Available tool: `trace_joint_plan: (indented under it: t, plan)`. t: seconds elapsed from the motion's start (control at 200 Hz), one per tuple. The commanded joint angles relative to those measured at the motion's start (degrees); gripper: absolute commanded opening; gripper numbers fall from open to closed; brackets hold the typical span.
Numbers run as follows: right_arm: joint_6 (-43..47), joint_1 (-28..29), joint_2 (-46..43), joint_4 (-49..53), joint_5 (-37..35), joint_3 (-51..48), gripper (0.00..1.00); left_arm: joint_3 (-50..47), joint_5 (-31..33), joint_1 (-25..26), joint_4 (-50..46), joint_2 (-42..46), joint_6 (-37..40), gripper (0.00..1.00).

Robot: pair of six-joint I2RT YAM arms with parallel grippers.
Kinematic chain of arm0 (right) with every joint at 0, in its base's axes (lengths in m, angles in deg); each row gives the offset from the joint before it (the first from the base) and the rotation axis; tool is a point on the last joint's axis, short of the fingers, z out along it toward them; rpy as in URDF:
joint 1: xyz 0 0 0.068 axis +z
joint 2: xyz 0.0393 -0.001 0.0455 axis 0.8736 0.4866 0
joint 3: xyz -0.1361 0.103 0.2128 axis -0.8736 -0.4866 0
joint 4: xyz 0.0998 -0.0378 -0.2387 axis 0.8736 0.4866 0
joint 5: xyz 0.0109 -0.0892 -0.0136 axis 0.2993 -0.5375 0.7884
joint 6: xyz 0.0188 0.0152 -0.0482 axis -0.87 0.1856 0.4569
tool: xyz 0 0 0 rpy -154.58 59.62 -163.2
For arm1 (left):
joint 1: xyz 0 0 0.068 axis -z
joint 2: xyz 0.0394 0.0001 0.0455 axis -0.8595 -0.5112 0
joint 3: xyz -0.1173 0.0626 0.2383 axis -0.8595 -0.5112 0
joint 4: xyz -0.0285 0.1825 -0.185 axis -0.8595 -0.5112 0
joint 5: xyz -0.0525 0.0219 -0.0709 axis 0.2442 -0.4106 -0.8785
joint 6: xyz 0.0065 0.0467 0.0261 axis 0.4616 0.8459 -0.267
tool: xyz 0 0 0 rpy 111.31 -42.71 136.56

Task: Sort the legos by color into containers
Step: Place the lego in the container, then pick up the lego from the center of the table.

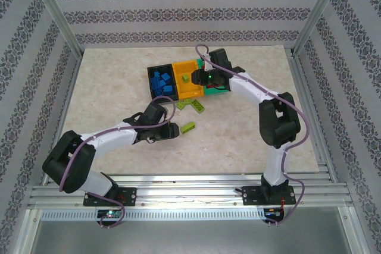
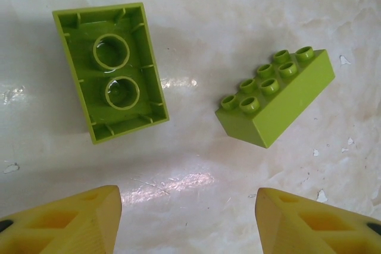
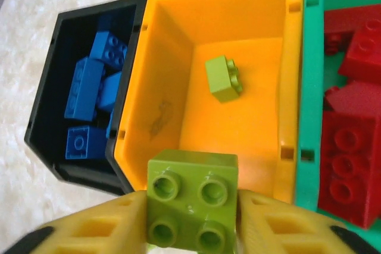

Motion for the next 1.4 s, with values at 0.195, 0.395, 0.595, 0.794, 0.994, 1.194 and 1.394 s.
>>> trace_joint_plan:
  t: [0.195,0.395,0.595,0.794,0.994,1.194,1.394]
  plan:
    - [-0.8,0.63,3.71,0.02,0.58,6.81,0.59,-1.28,2.25,1.04,-2.54,3.5,-1.3,0.61]
    - [0.87,0.64,-4.2,-3.63,0.49,-4.27,0.6,-1.88,3.62,1.04,-2.72,3.94,-1.3,0.61]
    - [2.79,0.39,-12.42,-3.8,-1.89,-15.21,0.6,-1.75,5.25,1.04,-1.88,3.62,-0.65,0.61]
    - [4.09,-0.06,-20.17,-4.01,-3.42,-24.92,0.59,-1.61,6.16,1.0,-1.08,3.39,-0.1,0.61]
    - [4.78,-0.65,-27.58,-3.85,-5.19,-35.19,0.59,-1.18,7.49,1.04,-2.21,3.09,1.16,0.62]
    - [4.16,-1.59,-38.36,-4.15,-9.24,-46.81,0.59,0.4,9.38,0.96,-4.99,1.13,2.81,0.62]
    - [3.15,-4.79,-47.42,-2.93,-11.03,-53.6,0.6,2.79,9.84,0.87,-6.0,-1.84,4.18,0.62]
